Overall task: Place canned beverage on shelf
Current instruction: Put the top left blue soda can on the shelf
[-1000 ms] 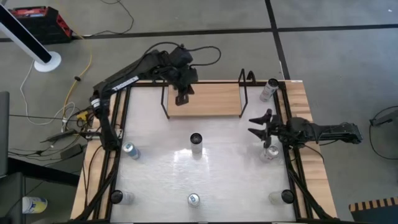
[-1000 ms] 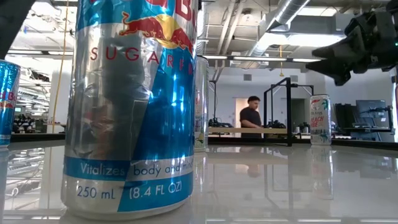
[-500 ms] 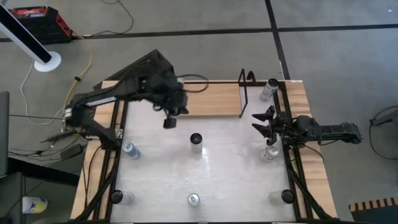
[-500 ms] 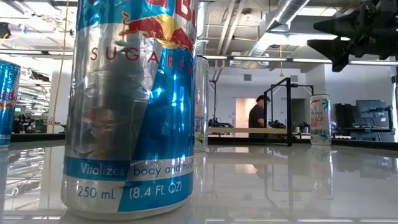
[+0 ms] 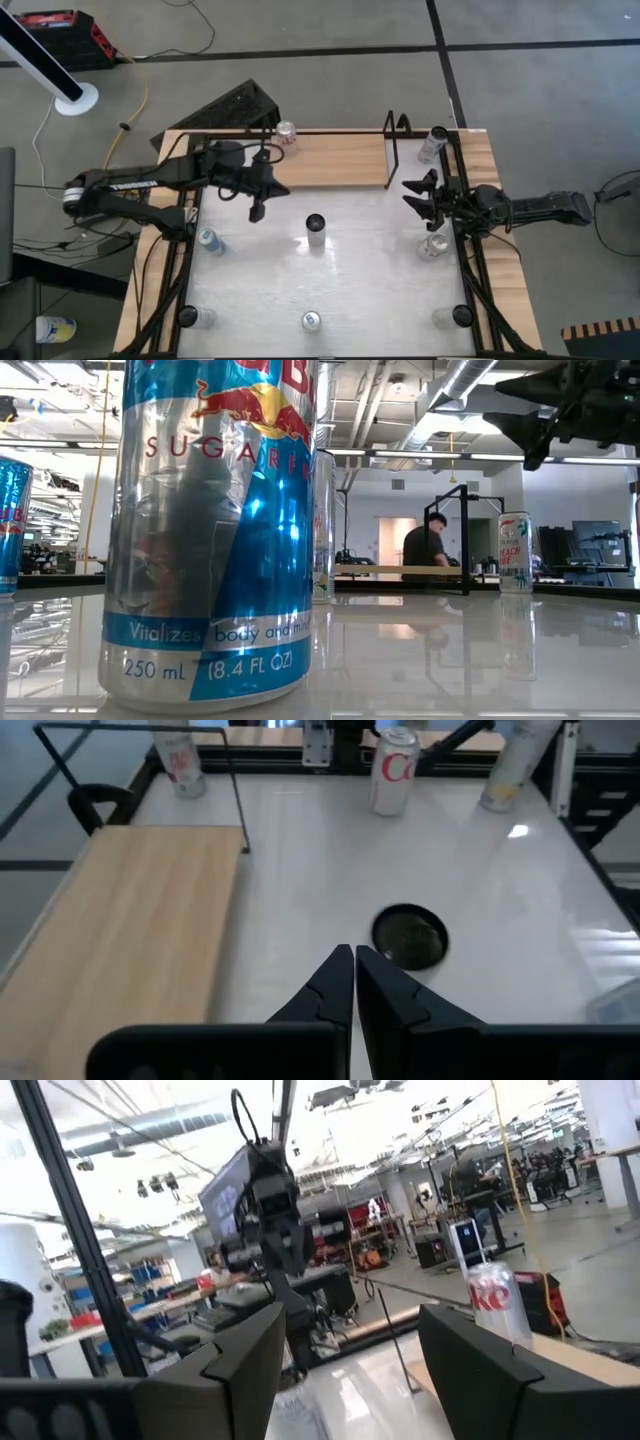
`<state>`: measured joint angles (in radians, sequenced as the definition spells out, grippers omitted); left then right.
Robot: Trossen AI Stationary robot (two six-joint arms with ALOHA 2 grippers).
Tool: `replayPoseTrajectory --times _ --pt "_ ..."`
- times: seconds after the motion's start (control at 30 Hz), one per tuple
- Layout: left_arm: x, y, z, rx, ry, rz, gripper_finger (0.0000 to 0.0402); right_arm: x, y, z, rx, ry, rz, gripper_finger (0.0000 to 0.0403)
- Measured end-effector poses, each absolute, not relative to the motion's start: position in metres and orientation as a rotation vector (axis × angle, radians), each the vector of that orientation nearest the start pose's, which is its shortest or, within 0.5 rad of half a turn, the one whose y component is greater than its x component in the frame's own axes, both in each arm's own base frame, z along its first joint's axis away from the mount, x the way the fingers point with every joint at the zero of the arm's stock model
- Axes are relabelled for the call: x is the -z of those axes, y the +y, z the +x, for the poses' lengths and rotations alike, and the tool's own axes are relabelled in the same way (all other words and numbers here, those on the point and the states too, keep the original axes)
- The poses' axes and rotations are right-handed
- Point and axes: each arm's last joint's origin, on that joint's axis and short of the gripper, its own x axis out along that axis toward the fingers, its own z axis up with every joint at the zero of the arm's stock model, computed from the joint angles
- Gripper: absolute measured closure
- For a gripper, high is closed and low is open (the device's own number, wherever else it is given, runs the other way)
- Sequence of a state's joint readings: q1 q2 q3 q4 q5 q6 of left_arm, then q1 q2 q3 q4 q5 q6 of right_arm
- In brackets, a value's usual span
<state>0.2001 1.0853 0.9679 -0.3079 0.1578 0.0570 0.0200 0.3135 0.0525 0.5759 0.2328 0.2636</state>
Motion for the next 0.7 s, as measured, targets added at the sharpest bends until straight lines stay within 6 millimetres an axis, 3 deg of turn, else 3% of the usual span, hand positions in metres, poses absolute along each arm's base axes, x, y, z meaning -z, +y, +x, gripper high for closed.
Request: replayPoseTrajectory --times 0.2,0.33,0.47,0.7 --pt "-0.315 0.031 0.224 0.018 0.409 0.011 0.0401 -0.211 0.001 0.128 0.110 -0.346 0.368 0.0148" --pt "-0.315 0.023 0.217 0.038 0.354 0.044 0.0401 -0.222 0.015 0.143 0.007 -0.303 0.397 0.0148" --pt "-0.314 0.017 0.208 0.059 0.256 0.090 0.0401 -0.236 0.032 0.159 -0.068 -0.260 0.346 0.0148" --pt "-0.293 0.017 0.208 0.059 0.193 0.115 0.0401 -0.242 0.056 0.182 -0.146 -0.167 0.275 0.0148"
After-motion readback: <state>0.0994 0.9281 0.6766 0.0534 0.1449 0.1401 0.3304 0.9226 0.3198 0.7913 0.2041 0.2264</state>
